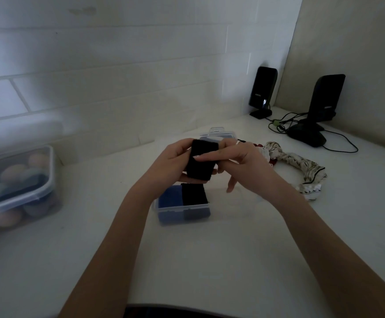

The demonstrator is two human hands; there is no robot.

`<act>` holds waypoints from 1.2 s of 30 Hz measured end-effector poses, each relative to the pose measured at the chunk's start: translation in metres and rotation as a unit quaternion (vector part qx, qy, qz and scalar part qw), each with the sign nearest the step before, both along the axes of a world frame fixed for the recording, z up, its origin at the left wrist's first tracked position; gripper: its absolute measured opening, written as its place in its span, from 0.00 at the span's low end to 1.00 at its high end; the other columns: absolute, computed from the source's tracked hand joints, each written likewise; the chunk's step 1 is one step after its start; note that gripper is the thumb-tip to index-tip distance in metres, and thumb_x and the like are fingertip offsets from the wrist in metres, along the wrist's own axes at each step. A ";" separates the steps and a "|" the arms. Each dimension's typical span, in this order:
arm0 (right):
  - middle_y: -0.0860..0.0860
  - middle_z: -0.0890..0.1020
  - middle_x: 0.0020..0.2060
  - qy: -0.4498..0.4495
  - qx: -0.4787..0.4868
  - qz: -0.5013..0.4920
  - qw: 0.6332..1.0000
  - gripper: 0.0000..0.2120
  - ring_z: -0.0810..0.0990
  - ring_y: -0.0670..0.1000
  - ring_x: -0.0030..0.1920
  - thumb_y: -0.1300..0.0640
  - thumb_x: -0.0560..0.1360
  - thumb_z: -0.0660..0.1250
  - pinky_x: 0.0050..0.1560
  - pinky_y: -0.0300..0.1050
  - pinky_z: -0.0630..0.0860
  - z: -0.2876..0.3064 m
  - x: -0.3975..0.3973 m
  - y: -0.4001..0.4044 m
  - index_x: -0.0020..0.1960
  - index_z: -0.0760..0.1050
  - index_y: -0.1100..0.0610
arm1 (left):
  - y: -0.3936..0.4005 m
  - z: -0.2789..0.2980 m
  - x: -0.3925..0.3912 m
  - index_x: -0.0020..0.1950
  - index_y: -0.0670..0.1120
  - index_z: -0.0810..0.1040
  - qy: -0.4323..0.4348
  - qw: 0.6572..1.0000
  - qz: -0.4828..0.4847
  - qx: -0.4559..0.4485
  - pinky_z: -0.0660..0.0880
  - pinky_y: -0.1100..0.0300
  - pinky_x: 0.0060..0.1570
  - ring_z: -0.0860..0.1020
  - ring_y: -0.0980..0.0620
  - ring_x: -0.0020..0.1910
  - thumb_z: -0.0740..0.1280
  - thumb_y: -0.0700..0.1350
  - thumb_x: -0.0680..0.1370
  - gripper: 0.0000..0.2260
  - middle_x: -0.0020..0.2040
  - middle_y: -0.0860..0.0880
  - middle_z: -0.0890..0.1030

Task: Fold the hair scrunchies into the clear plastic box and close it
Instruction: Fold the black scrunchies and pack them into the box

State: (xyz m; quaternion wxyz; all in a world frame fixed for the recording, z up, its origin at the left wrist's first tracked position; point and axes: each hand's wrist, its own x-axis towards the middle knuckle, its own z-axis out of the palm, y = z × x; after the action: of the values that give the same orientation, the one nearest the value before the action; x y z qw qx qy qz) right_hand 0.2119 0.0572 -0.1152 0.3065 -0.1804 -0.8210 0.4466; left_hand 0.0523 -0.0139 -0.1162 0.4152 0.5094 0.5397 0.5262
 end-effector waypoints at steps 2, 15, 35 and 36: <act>0.38 0.72 0.35 0.005 0.007 -0.007 1.000 0.24 0.76 0.41 0.36 0.70 0.75 0.60 0.25 0.41 0.79 -0.001 -0.002 0.000 0.49 0.81 0.42 | 0.000 0.001 0.002 0.57 0.49 0.76 -0.030 0.999 -0.010 -0.011 0.82 0.50 0.43 0.84 0.45 0.47 0.54 0.43 0.82 0.12 0.49 0.46 0.84; 0.53 0.71 0.46 0.073 -0.033 -0.049 0.996 0.20 0.72 0.48 0.41 0.70 0.71 0.60 0.31 0.37 0.73 0.005 0.000 0.000 0.44 0.83 0.48 | -0.004 0.003 -0.002 0.62 0.48 0.72 -0.083 0.994 -0.077 0.001 0.80 0.58 0.48 0.83 0.46 0.52 0.66 0.36 0.74 0.18 0.51 0.46 0.84; 0.50 0.78 0.35 0.059 -0.068 -0.086 0.992 0.06 0.73 0.46 0.35 0.52 0.74 0.66 0.36 0.35 0.71 0.009 -0.002 0.001 0.42 0.78 0.54 | 0.000 -0.001 0.006 0.44 0.49 0.80 0.286 0.949 0.091 0.094 0.78 0.58 0.44 0.80 0.56 0.41 0.76 0.41 0.66 0.10 0.38 0.58 0.81; 0.50 0.77 0.35 0.058 -0.120 -0.079 0.988 0.09 0.74 0.47 0.35 0.50 0.75 0.66 0.34 0.37 0.73 0.011 0.000 0.000 0.42 0.79 0.55 | 0.000 -0.002 0.005 0.43 0.48 0.81 0.296 0.944 0.094 0.115 0.78 0.58 0.43 0.80 0.57 0.41 0.76 0.39 0.66 0.09 0.38 0.58 0.81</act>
State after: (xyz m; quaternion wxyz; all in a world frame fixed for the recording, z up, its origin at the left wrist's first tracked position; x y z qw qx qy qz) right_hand 0.2123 0.0572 -0.1039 0.3638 -0.2540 -0.7257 0.5258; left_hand 0.0570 -0.0139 -0.1181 0.1239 0.6330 0.6200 0.4467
